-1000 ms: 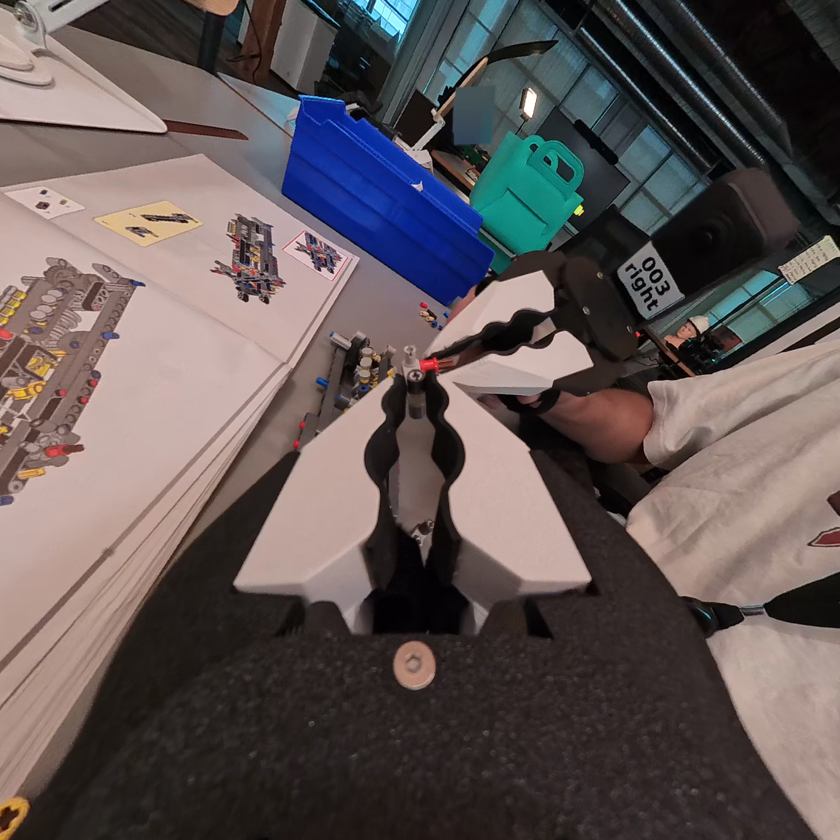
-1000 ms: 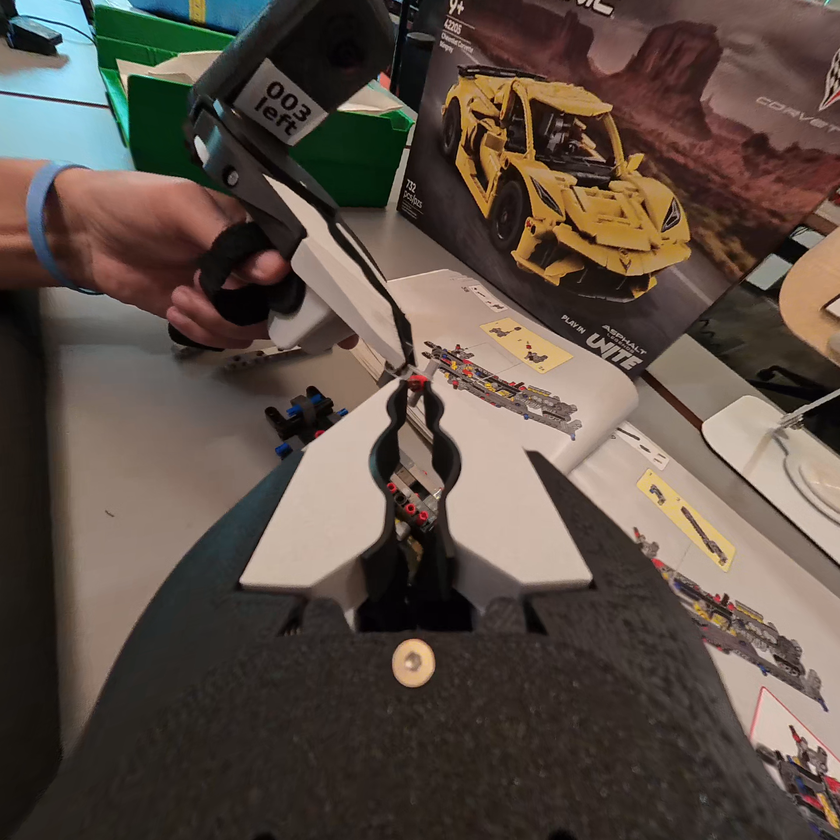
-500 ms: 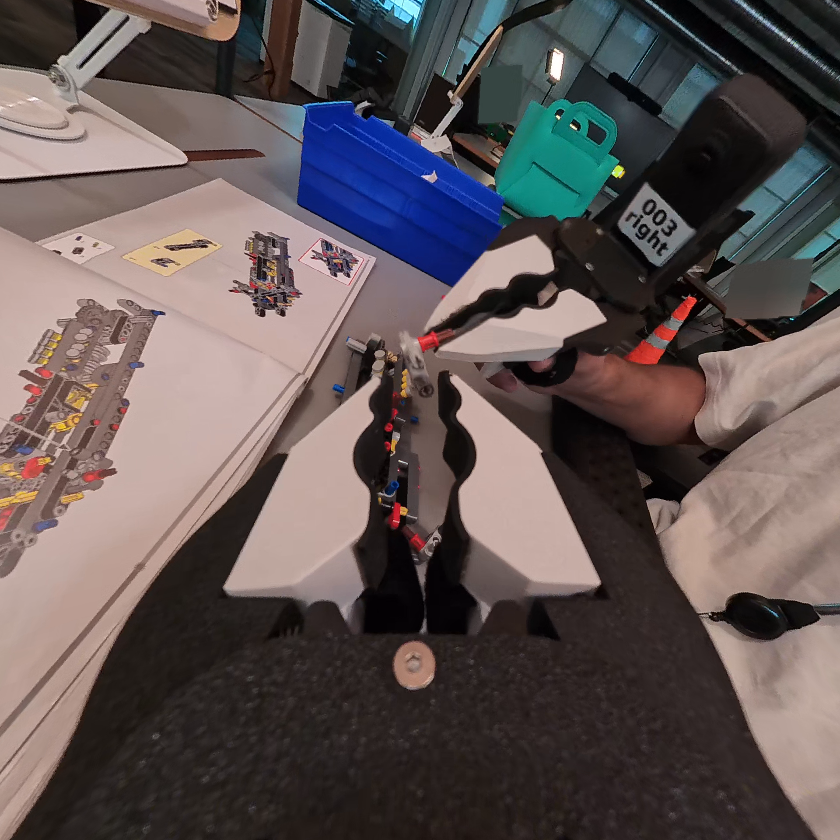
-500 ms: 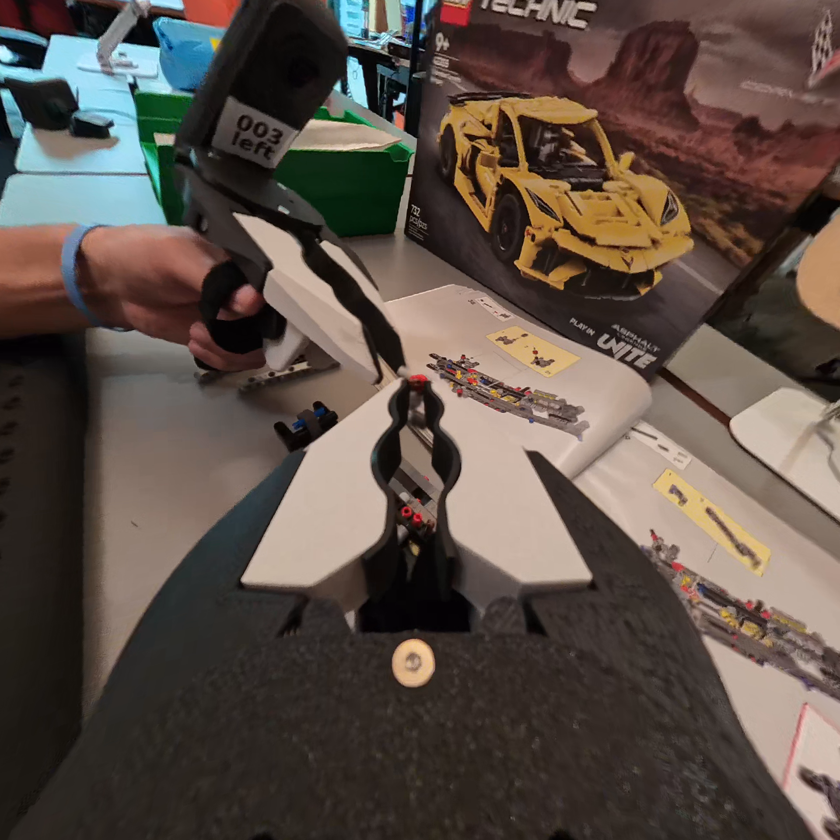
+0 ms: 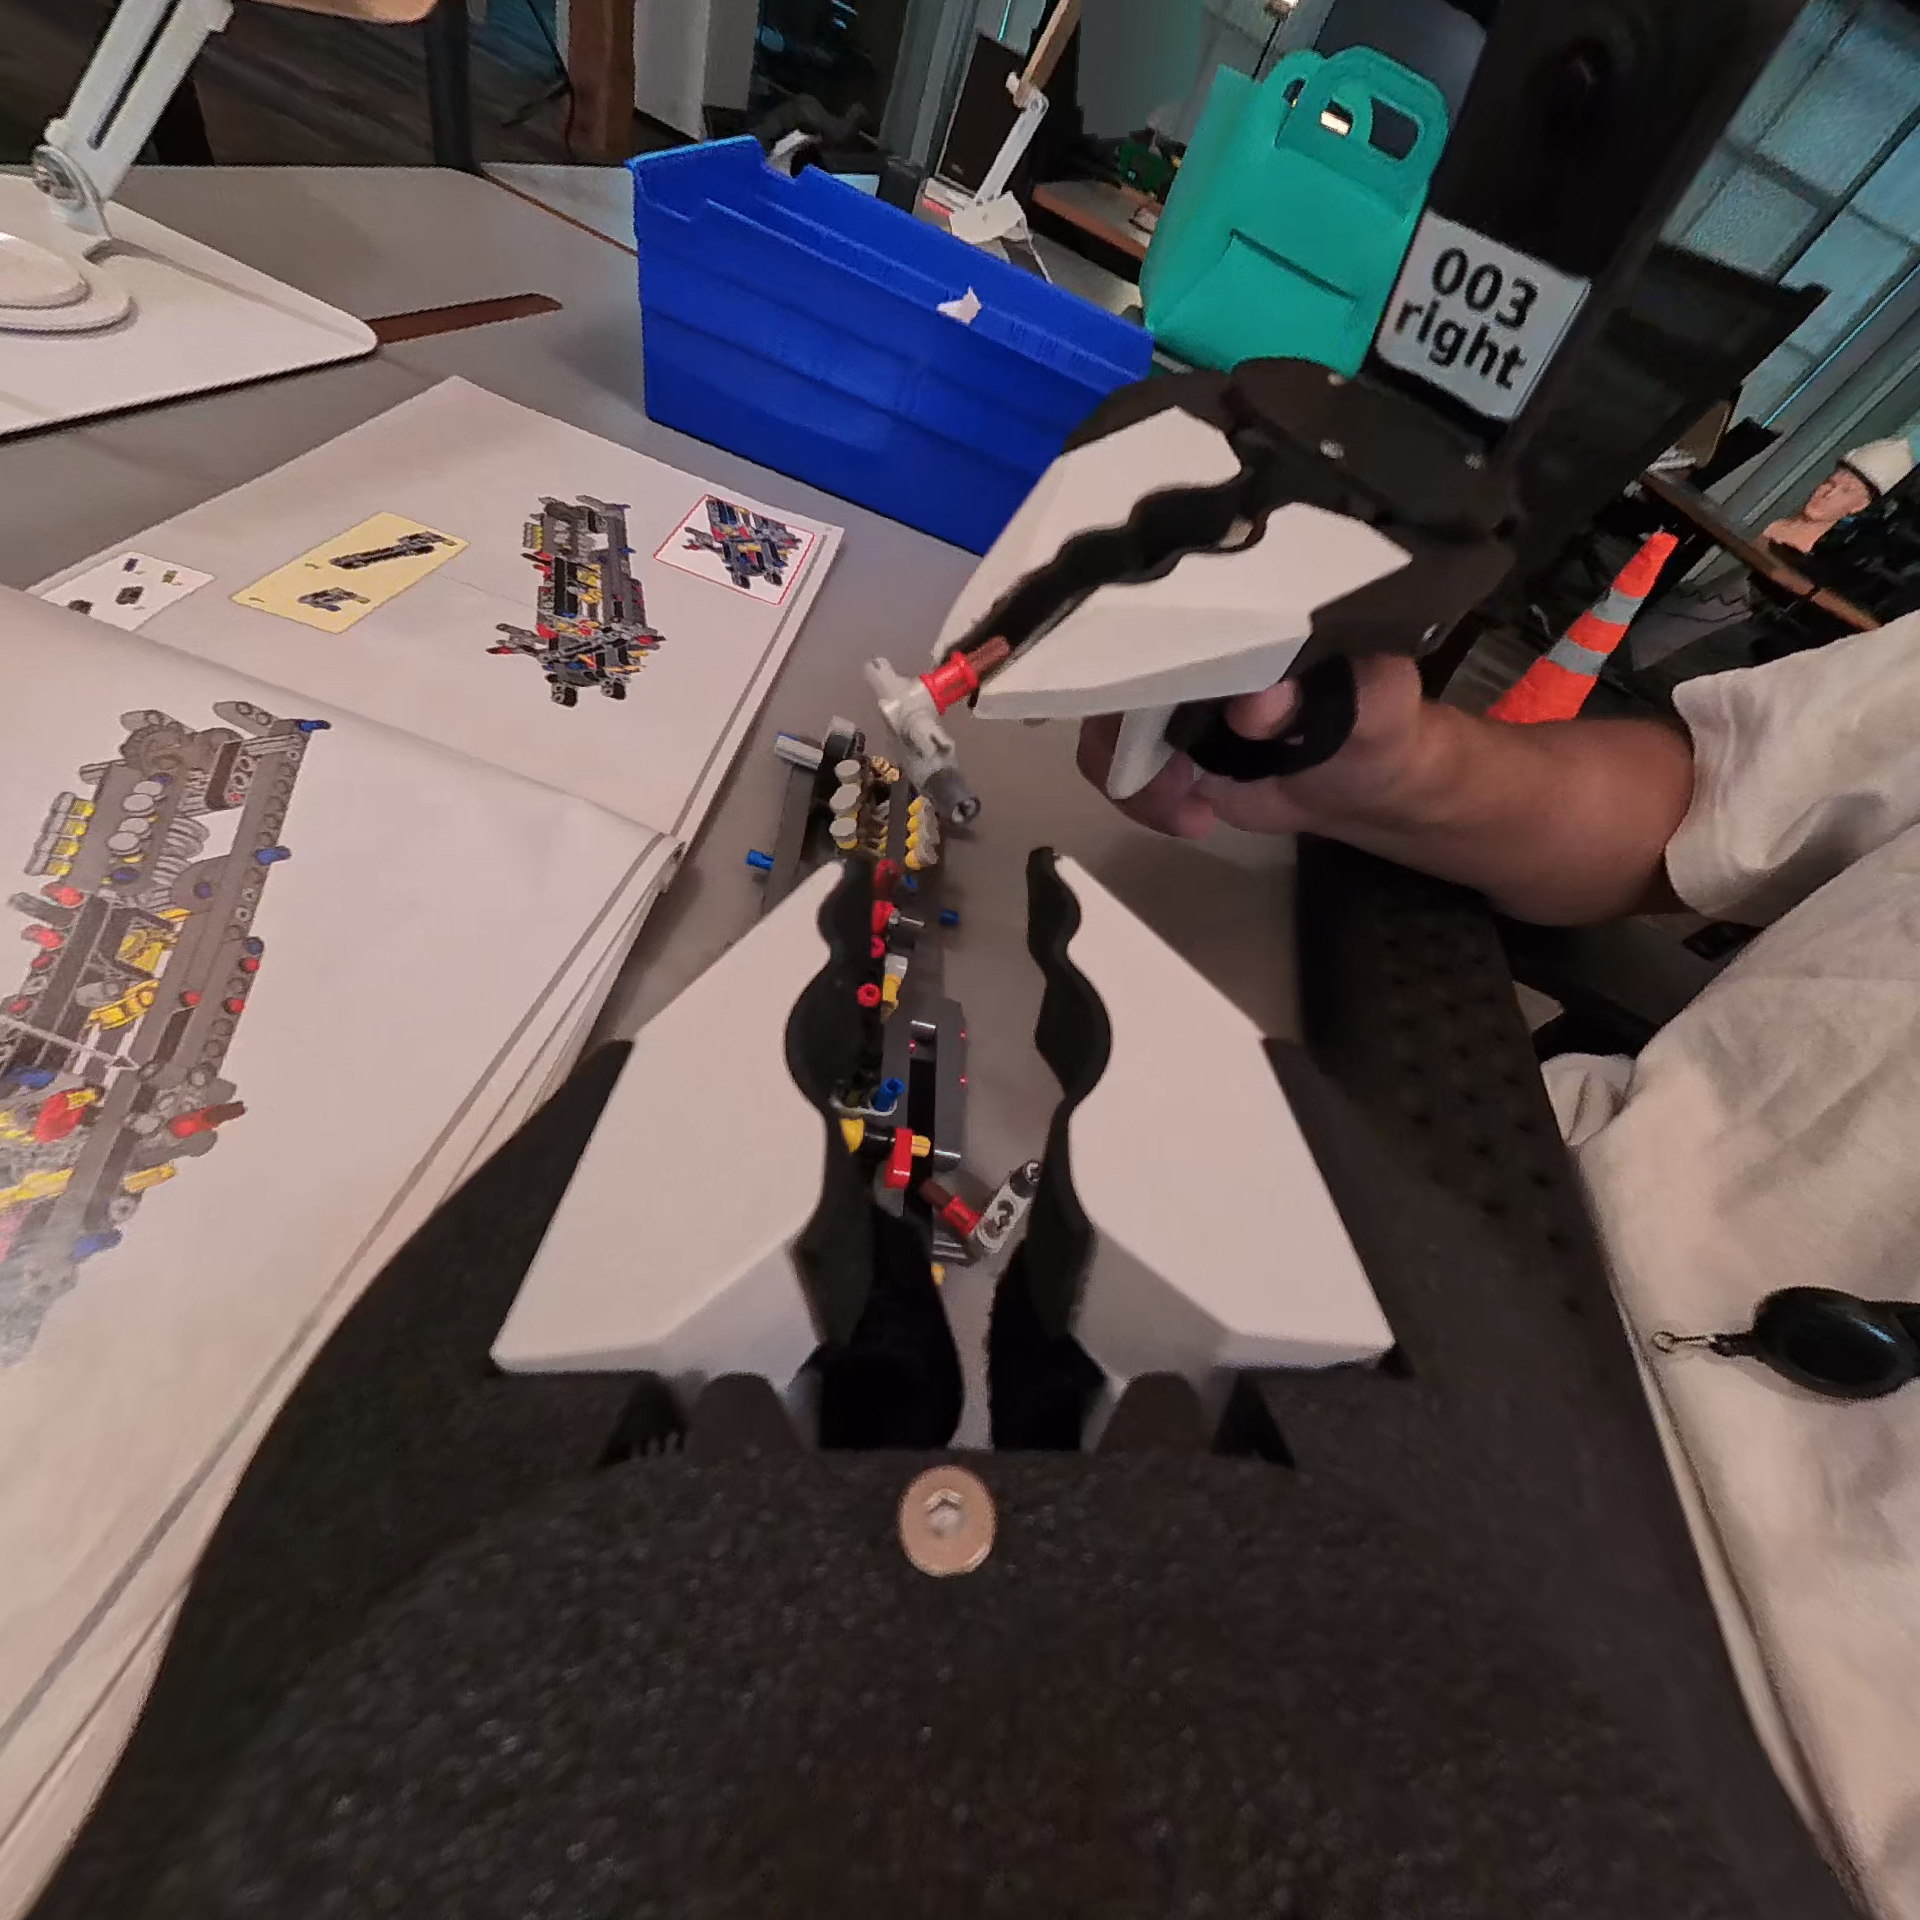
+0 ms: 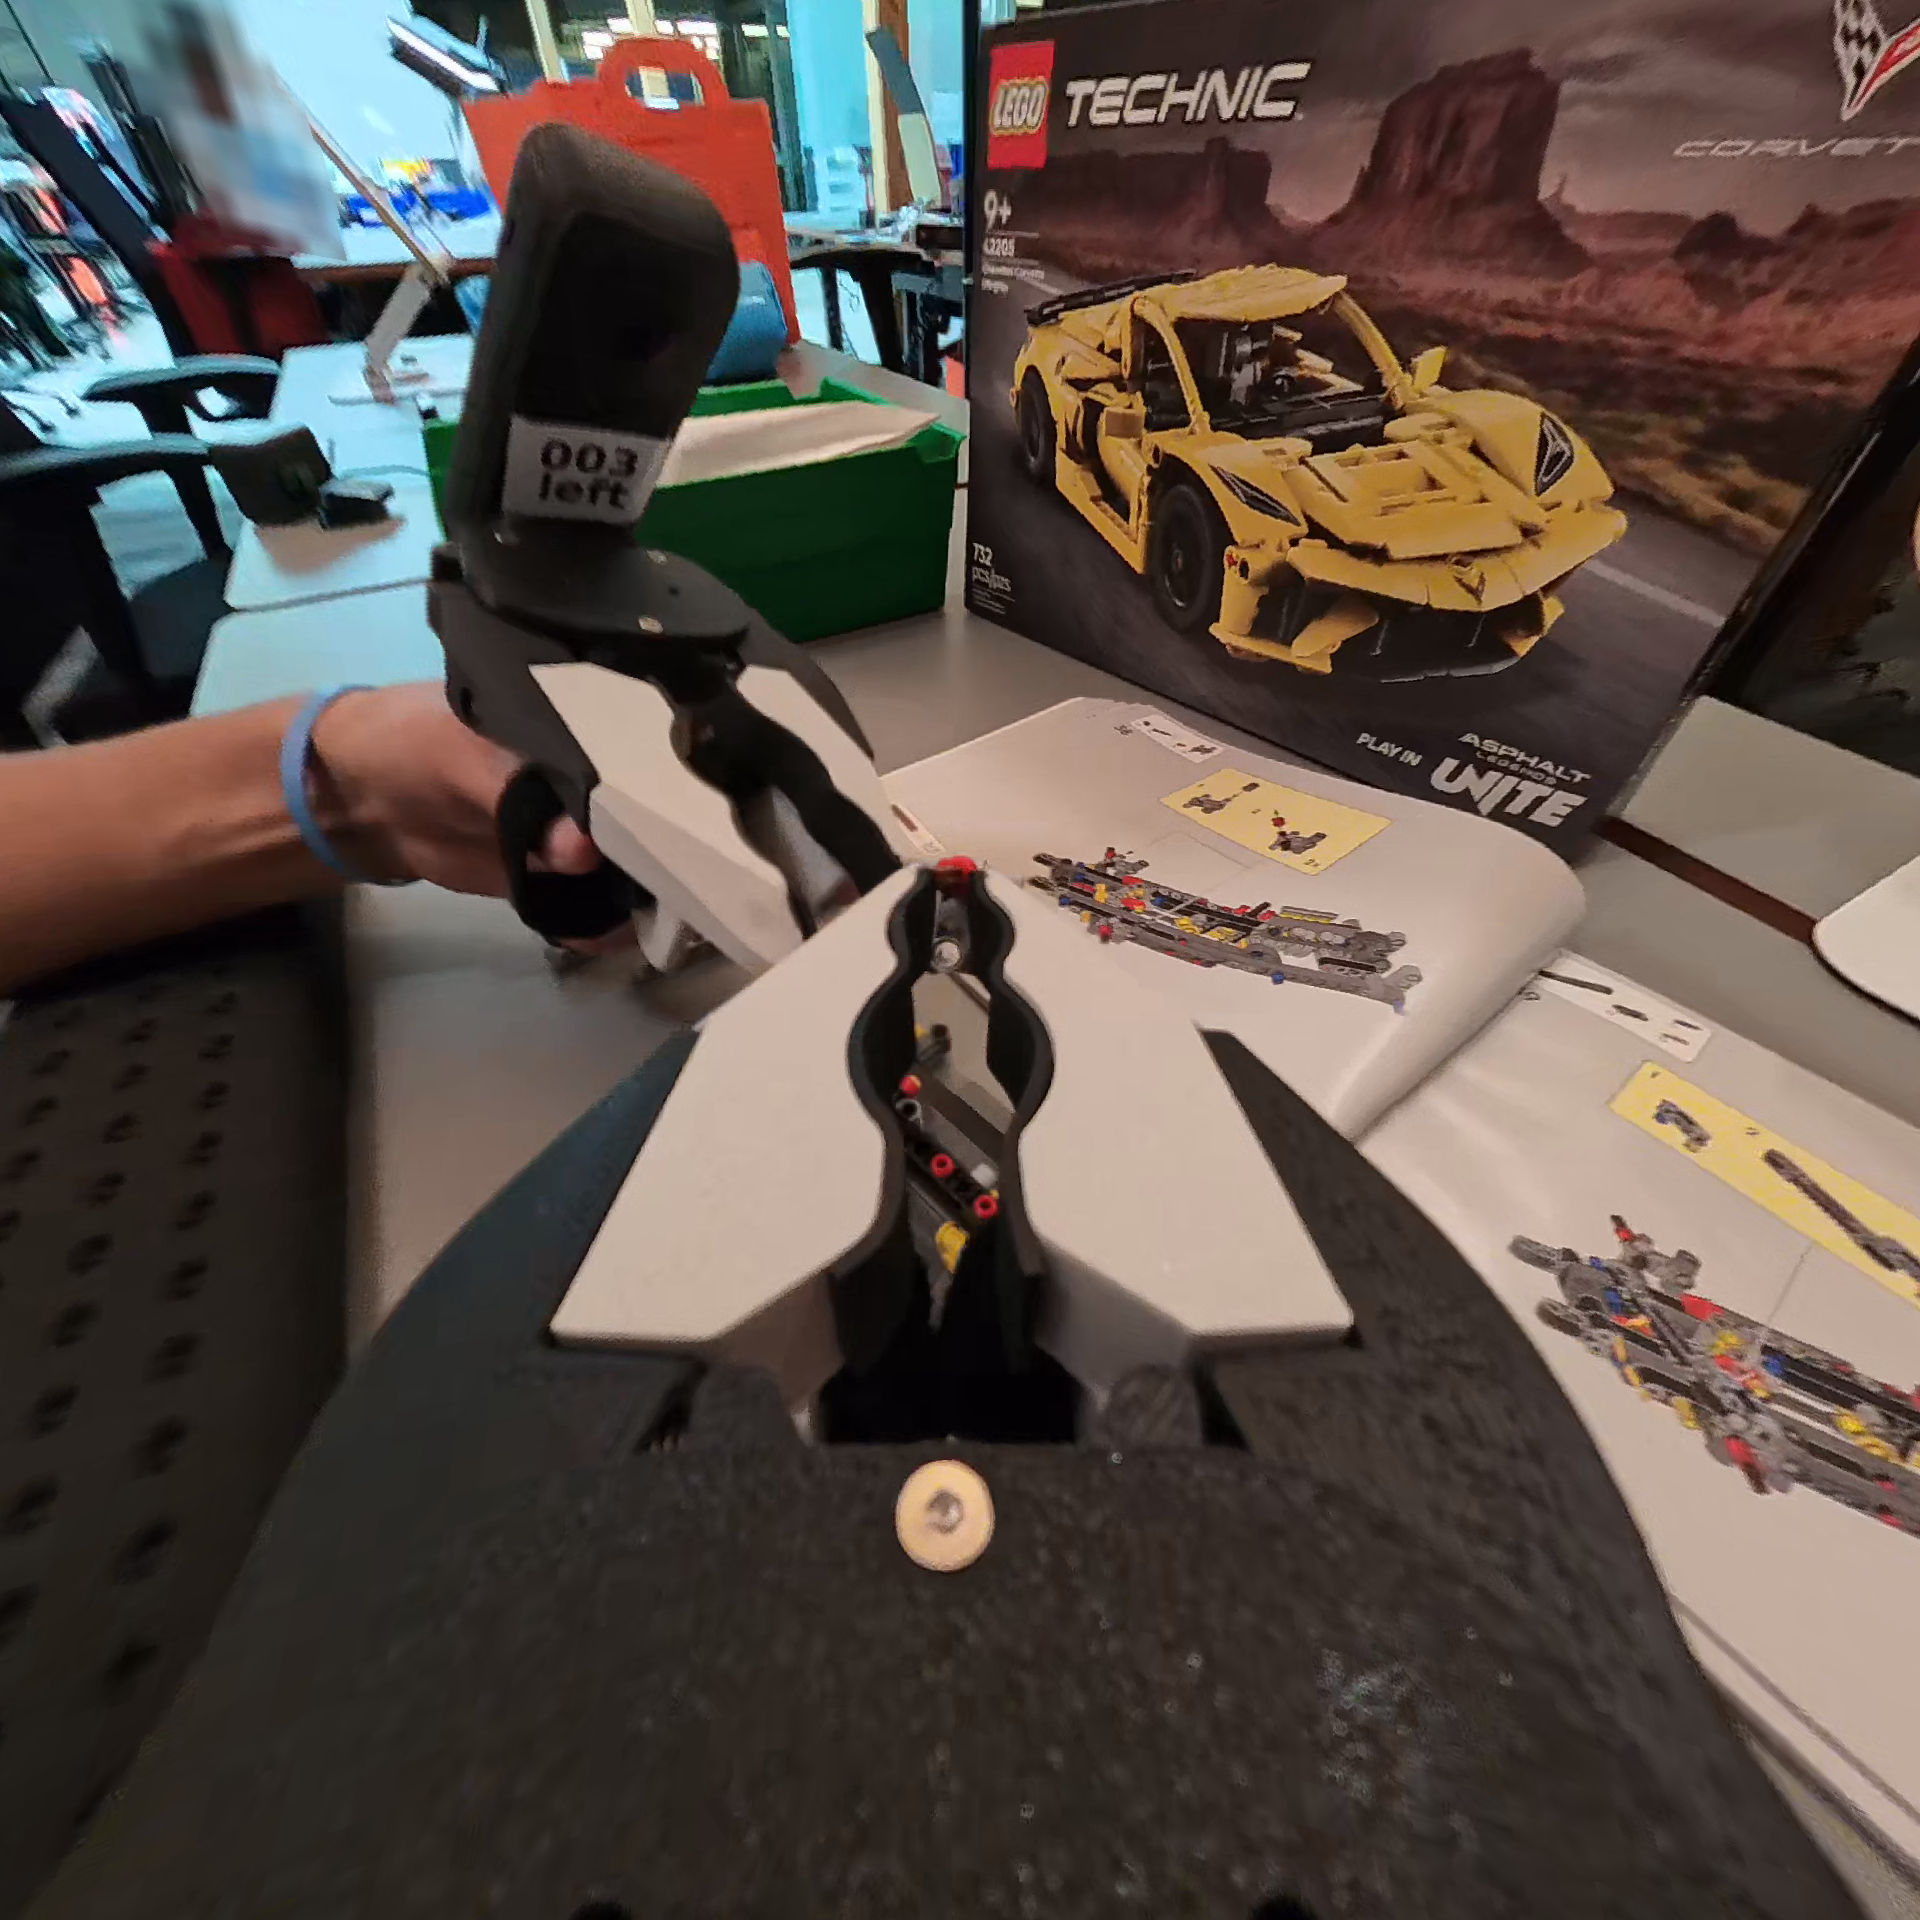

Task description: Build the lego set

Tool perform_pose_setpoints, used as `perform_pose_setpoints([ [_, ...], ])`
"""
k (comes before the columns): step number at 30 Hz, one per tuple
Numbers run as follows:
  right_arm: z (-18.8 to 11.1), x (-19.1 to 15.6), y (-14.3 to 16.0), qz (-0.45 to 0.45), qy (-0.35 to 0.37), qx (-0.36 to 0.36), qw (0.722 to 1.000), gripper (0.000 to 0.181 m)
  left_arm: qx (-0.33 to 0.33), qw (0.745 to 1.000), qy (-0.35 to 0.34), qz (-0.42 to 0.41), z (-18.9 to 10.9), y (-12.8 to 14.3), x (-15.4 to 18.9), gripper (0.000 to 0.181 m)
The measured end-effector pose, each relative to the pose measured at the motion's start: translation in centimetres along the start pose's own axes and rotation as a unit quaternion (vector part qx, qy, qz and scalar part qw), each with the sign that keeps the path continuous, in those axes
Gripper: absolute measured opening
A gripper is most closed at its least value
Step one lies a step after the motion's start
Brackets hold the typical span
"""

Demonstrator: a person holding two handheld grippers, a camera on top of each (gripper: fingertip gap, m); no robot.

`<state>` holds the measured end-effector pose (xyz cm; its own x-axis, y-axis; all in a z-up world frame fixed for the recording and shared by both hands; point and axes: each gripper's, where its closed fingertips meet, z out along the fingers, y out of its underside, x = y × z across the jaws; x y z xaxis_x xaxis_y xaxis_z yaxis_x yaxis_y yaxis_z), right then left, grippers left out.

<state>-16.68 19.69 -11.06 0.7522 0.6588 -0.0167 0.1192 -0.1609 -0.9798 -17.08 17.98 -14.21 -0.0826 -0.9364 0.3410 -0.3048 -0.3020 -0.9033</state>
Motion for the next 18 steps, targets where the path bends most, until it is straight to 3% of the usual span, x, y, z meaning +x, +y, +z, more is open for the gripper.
perform_pose_setpoints([
  [5, 0.0, -0.3, -0.4, 0.04, -0.017, 0.013, 0.999, 0.004, 0.022, 0.999, -0.013, 0.026, 1.1, -0.7, 0.2, 0.032],
  [7, 0.0, -0.2, -0.3, 0.04, -0.015, 0.012, 0.999, 0.004, 0.037, 0.999, -0.025, 0.026, 1.1, -1.3, -0.2, 0.024],
  [11, -0.1, 0.7, -0.1, 0.049, 0.003, 0.01, 0.999, 0.004, 0.059, 0.998, -0.028, 0.025, 0.2, -2.0, -0.3, 0.009],
  [18, 0.2, 0.6, 0.7, 0.063, -0.004, -0.006, 0.998, 0.004, 0.092, 0.995, -0.039, 0.017, -1.5, -3.3, -0.9, 0.006],
])
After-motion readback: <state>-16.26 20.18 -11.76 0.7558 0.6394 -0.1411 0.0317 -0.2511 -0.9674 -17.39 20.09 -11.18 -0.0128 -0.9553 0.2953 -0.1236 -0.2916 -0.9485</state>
